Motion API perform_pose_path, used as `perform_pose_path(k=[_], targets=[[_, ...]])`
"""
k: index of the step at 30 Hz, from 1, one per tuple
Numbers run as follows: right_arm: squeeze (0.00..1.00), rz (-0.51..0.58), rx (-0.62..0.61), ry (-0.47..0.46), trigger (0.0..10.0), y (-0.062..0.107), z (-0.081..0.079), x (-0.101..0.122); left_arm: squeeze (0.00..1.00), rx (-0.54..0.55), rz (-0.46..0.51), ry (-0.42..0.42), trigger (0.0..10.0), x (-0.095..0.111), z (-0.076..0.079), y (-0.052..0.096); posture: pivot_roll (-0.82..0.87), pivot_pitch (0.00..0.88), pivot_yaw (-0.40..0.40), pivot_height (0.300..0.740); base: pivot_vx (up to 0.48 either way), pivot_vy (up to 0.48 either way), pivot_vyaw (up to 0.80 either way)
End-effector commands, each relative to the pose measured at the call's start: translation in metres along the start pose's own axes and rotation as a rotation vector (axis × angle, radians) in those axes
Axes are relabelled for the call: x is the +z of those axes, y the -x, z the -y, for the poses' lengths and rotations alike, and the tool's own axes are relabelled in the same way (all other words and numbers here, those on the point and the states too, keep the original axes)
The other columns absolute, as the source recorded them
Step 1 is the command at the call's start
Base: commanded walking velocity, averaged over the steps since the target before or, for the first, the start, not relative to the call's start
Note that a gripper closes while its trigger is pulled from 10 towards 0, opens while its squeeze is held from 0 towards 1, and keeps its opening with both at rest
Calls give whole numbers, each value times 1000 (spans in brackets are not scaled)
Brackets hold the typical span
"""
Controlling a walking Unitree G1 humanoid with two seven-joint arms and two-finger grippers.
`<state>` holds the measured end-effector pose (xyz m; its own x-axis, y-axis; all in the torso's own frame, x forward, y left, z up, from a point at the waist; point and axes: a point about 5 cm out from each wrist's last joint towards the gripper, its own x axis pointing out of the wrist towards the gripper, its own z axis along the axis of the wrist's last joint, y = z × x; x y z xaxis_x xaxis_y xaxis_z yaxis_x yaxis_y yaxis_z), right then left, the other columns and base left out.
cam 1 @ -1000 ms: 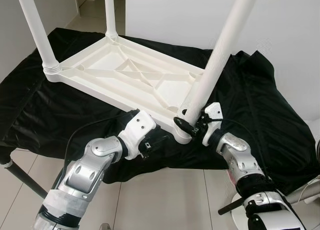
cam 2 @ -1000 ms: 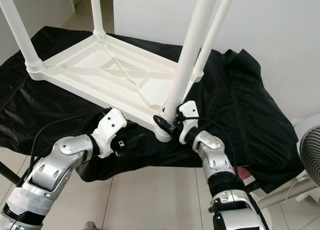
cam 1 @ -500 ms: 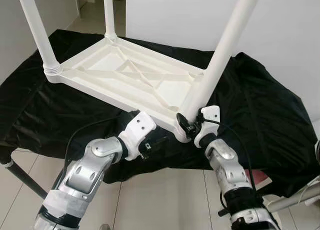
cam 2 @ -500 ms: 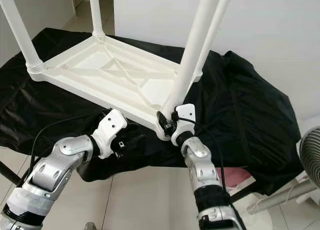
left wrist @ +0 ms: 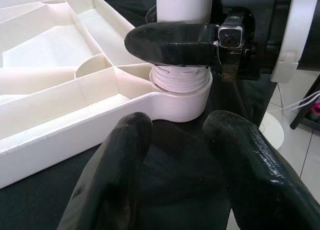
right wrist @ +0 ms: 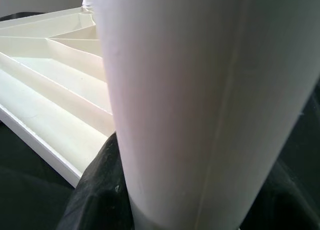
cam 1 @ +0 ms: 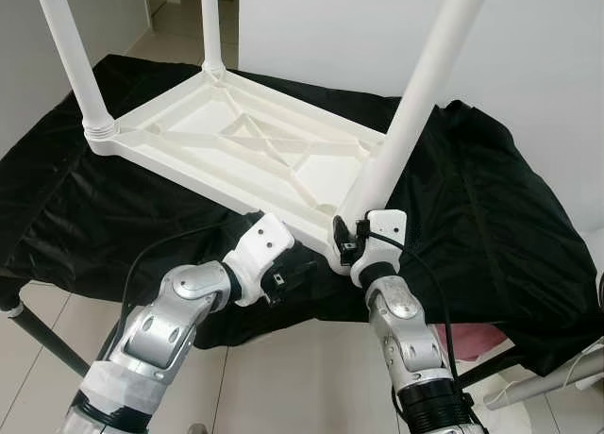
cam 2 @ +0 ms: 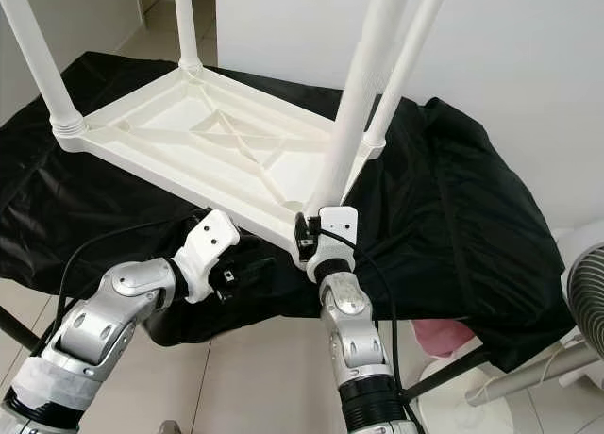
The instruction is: Building children table
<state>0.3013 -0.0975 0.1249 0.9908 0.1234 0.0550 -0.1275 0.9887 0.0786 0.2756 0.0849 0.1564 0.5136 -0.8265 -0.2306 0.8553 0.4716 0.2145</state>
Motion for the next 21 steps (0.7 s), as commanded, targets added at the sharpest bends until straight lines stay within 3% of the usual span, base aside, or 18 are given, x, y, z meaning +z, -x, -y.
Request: perform_pose_path(k=[1, 2, 3, 9, 11, 16, 17, 21], targets=[[0, -62, -30, -24, 10000, 10, -1, -14, 0, -24, 3, -10, 10000, 2, 4, -2, 56, 14, -113, 740, 0, 0, 0], [0, -62, -30, -24, 10000, 10, -1, -14, 0, -24, 3, -10, 10000, 2, 4, -2, 56, 14, -113, 740, 0, 0, 0], [1000, -62, -14, -45, 10000, 10, -3, -13, 0, -23, 2, -9, 10000, 1, 3, -2, 56, 14, -113, 740, 0, 0, 0], [1000, -33, 10, -11, 10000, 11, -2, -6, 0, -18, 0, -7, 10000, 0, 4, 0, 57, 14, -116, 740, 0, 0, 0], [1000, -9, 24, 32, 10000, 11, 6, -2, 0, -16, 0, -7, 10000, 0, 4, 0, 57, 16, -118, 740, 0, 0, 0], [1000, 2, 104, 14, 10000, 14, 19, 2, 0, -13, -3, -4, 10000, -1, 4, 1, 57, 18, -117, 740, 0, 0, 0], [0, 7, 119, 25, 10000, 15, 22, 2, 0, -13, -4, -3, 10000, -1, 4, 1, 57, 20, -118, 740, 0, 0, 0], [0, 7, 159, 33, 10000, 16, 30, 3, 0, -12, -6, -1, 10000, -1, 4, 1, 58, 22, -119, 740, 0, 0, 0]])
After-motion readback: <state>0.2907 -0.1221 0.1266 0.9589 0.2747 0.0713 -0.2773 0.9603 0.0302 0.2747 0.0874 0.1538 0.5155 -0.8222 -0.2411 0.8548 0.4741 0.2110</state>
